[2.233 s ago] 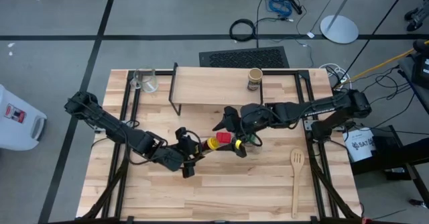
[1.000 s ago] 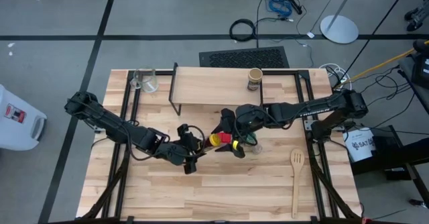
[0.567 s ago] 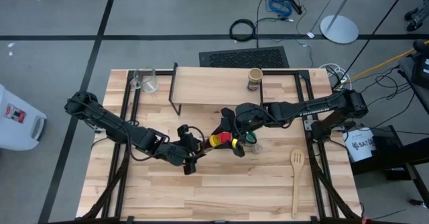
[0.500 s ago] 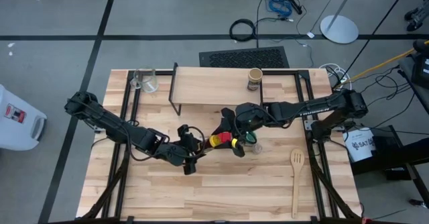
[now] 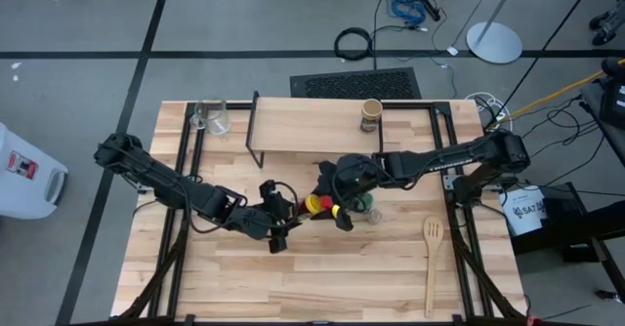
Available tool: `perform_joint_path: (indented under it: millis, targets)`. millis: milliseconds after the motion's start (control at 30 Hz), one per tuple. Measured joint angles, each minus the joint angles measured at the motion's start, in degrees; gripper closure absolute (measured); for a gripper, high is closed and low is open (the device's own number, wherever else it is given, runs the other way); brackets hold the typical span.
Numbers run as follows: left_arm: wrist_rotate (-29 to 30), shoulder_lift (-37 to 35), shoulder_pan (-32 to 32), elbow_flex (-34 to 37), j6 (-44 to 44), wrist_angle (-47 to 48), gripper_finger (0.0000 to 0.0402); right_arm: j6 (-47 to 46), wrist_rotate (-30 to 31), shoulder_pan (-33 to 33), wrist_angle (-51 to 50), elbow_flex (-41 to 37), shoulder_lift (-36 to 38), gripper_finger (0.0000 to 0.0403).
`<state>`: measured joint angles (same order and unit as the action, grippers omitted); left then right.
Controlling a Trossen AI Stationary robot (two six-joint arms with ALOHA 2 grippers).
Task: Shelf spices
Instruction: Put the yellow seasoning bottle on the shelf
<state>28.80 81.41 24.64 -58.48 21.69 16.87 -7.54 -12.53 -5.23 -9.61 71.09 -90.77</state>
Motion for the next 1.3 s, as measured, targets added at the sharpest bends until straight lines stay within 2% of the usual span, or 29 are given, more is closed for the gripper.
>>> perform_joint_path:
  millis: [733, 1067, 1300]
  targets:
    - [-0.57, 0.00, 0.09, 0.02, -0.01, 0.40, 0.0162, 0.69, -1.64, 0.00, 0.81, 0.02, 0.34, 0.0155]
    - [-0.59, 0.02, 0.09, 0.02, 0.00, 0.47, 0.0162, 0.71, -2.85, 0.02, 0.98, 0.09, 0.34, 0.0121]
    - [-0.59, 0.04, 0.09, 0.02, 0.02, 0.61, 0.0162, 1.39, -2.84, 0.02, 0.41, 0.09, 0.34, 0.0143]
